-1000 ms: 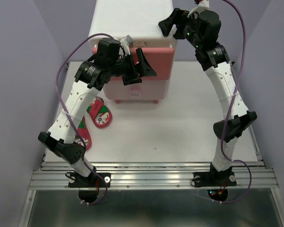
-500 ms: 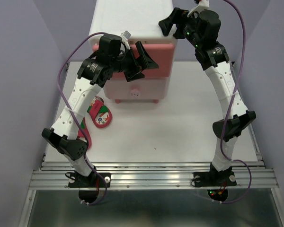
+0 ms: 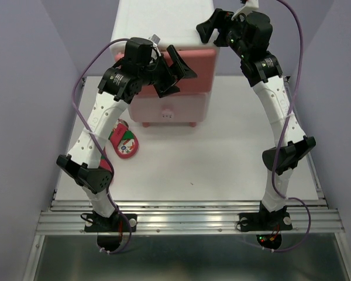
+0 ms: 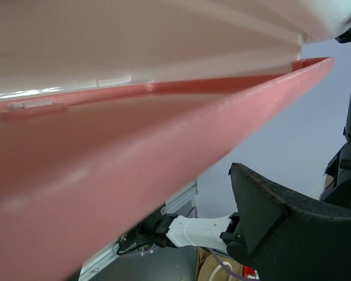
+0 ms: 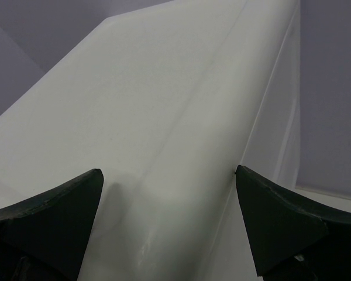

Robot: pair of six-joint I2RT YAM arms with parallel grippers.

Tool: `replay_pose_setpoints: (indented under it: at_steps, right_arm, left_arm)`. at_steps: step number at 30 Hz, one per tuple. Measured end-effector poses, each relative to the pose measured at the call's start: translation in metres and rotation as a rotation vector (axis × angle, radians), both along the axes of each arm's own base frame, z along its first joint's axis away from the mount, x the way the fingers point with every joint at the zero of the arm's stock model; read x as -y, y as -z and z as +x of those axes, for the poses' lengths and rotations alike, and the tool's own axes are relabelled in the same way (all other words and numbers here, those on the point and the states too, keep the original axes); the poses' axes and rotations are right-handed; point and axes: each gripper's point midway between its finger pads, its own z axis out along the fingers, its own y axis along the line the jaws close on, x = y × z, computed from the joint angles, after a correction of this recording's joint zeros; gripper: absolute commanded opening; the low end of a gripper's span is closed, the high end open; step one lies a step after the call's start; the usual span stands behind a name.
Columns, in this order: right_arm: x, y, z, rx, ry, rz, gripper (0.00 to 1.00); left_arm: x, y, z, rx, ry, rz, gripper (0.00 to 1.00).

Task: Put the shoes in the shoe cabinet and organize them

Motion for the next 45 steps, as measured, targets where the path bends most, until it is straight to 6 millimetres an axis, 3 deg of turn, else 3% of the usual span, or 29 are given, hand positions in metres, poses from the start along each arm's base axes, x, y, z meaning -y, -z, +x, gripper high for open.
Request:
replay_pose_setpoints:
  at_steps: [11, 15, 22, 34, 37, 45]
  right_arm:
    - [-0.003, -0.007, 0.001, 0.030, -0.015, 0.020, 1.00]
    - [-0.006, -0.007, 0.002, 0.040, -0.023, 0.032, 1.00]
    - [-0.010, -0.004, -0.002, 0.037, -0.057, 0.017, 1.00]
    - [-0.019, 0.000, -0.008, 0.023, -0.095, 0.007, 1.00]
    - [-0.020, -0.001, -0.010, 0.021, -0.098, 0.011, 1.00]
    - [-0.021, 0.001, -0.011, 0.015, -0.110, 0.008, 1.00]
  left_arm:
    - [-0.001, -0.002, 0.010, -0.012, 0.004, 0.004, 0.99]
    - [-0.012, -0.001, 0.011, 0.008, 0.020, 0.054, 0.99]
    - [-0.039, 0.023, 0.010, 0.078, 0.051, 0.214, 0.99]
    - [-0.076, 0.035, 0.017, 0.155, -0.034, 0.381, 0.99]
    - [-0.104, 0.015, 0.047, 0.242, -0.169, 0.412, 0.99]
    - [-0.122, -0.019, 0.047, 0.338, -0.235, 0.427, 0.99]
